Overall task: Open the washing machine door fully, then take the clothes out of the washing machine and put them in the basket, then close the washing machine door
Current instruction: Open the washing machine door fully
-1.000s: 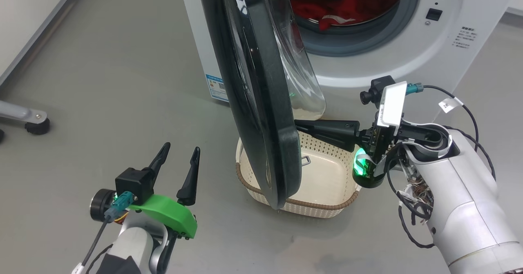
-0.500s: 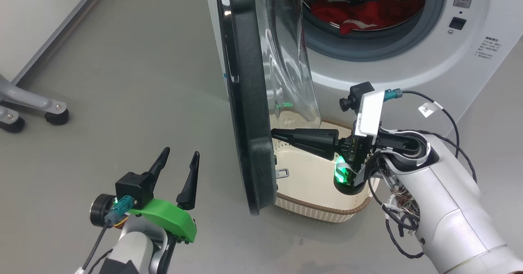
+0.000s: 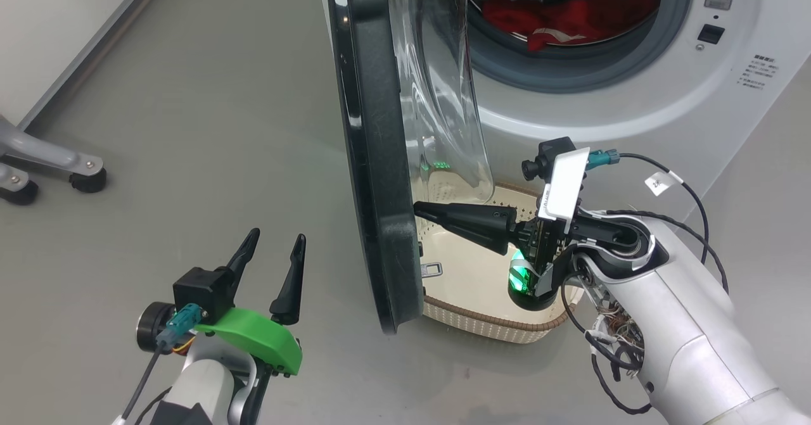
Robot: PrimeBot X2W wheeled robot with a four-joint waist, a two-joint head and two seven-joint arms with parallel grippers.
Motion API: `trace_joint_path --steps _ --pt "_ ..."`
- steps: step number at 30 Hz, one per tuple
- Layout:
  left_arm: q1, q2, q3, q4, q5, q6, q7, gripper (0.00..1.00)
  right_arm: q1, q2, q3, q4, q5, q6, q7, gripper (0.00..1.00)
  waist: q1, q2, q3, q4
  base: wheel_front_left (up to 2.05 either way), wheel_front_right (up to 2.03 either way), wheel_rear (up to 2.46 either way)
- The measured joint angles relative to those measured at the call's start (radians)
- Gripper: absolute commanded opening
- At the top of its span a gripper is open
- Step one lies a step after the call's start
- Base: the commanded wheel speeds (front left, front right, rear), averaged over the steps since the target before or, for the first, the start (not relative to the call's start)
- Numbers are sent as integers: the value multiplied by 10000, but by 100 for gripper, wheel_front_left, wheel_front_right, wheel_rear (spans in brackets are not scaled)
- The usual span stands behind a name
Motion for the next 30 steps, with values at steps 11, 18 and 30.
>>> trace_joint_path --steps 11,18,30 --pt "13 4 205 -33 0 25 0 100 726 29 -583 -280 63 -2 -920 0 0 0 -30 -271 0 0 0" --pt "28 10 309 -35 2 27 2 100 1402 38 -1223 -571 -336 -2 -1758 100 0 0 -65 -495 0 0 0" --pt "208 25 397 -23 2 104 2 100 2293 -203 -2236 -1467 -2067 -2 -4044 100 0 0 -148 -767 0 0 0"
